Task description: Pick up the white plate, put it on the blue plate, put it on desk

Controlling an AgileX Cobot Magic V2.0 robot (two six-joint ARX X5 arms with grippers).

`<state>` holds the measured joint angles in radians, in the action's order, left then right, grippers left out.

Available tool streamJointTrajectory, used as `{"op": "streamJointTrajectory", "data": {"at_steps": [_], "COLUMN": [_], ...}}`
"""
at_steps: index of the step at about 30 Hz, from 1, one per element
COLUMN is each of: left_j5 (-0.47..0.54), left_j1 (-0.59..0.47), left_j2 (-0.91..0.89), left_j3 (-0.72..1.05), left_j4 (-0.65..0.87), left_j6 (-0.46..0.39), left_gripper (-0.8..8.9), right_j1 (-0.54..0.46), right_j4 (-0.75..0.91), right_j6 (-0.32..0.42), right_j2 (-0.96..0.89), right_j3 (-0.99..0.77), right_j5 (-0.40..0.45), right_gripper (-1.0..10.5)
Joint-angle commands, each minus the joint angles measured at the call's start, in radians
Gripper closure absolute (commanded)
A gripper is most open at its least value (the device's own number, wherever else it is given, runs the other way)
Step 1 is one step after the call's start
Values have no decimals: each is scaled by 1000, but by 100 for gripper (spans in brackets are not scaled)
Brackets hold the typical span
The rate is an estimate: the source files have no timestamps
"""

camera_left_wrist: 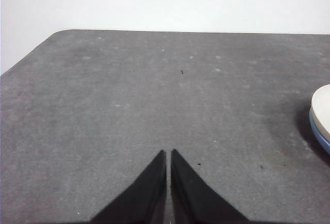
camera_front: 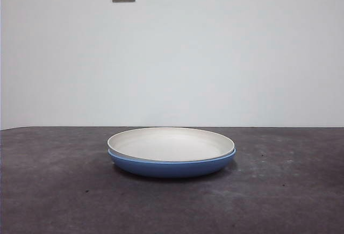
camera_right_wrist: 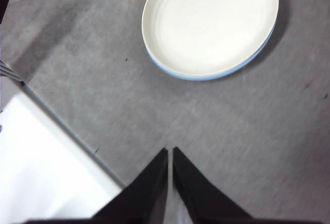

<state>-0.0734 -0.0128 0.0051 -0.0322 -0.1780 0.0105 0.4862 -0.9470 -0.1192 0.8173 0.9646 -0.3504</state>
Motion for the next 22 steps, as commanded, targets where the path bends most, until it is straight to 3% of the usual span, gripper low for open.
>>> {"op": "streamJointTrajectory", "data": {"at_steps": [1,6,13,22], "left_j5": [3,3,3,3], "left_j1": [-2,-2,-2,-2], "left_j2": [-2,-2,-2,-2], "left_j3": [21,20,20,20], "left_j4": [-9,-8,-9,-9], "left_j6": [3,3,3,3], "left_gripper": [799,799,799,798], "right_j1": [-36,-185,-414,-515], "right_j4": [65,291,589,798], "right_j6": [100,108,131,118], "right_j2": [-30,-153,-404,-670], "right_j3": [14,-67,-324,-677], "right_j5": [44,10,14,109], "right_gripper": [937,937,937,937]}}
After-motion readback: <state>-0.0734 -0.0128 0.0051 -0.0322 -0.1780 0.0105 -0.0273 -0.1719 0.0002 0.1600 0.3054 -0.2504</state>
